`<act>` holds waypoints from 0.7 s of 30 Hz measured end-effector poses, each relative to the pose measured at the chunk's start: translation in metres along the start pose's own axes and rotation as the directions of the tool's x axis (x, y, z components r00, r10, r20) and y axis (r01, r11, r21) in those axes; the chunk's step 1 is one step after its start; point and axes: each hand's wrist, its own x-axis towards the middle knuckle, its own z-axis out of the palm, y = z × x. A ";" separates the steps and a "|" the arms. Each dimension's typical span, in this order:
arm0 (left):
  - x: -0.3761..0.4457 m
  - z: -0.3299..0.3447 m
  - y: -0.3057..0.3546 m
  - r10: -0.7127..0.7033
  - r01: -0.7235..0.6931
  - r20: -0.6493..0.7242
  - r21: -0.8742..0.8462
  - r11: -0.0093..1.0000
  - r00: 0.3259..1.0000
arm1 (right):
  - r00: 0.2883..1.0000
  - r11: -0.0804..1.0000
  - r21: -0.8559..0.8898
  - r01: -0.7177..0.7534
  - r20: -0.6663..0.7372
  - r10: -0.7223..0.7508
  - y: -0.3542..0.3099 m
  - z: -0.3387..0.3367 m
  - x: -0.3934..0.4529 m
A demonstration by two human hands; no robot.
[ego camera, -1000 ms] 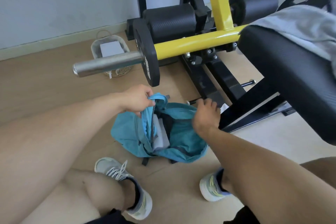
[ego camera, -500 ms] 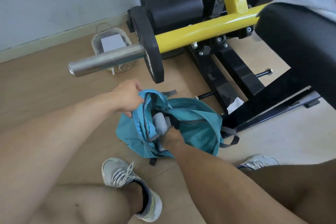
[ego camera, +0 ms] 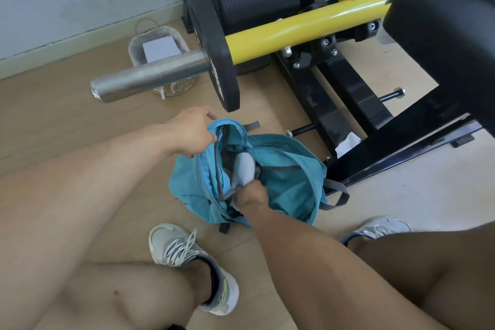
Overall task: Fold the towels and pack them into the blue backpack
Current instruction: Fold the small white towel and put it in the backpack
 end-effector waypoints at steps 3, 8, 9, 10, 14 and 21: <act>0.000 0.001 0.000 0.013 -0.013 0.018 0.027 1.000 1.000 | 0.998 0.998 -0.039 0.051 -0.029 -0.052 0.004 -0.001 -0.004; -0.002 0.001 -0.004 0.046 -0.049 0.040 0.079 0.996 0.998 | 0.904 0.892 -0.365 0.268 -0.224 -0.363 0.015 0.005 -0.012; -0.002 0.001 -0.005 0.051 -0.055 0.038 0.086 0.995 0.998 | 0.869 0.830 -0.463 0.311 -0.215 -0.446 0.019 0.007 -0.013; -0.001 0.001 -0.006 0.055 -0.058 0.035 0.088 0.994 0.998 | 0.823 0.752 -0.561 0.345 -0.205 -0.530 0.023 0.007 -0.013; 0.001 0.001 -0.008 0.094 -0.096 0.021 0.109 0.989 0.995 | 0.742 0.485 -0.747 0.456 0.018 -0.670 0.033 0.010 -0.009; 0.012 0.004 -0.025 0.023 -0.015 -0.051 0.155 0.988 0.998 | 0.863 0.603 -0.692 0.396 0.057 -0.501 0.043 0.008 0.017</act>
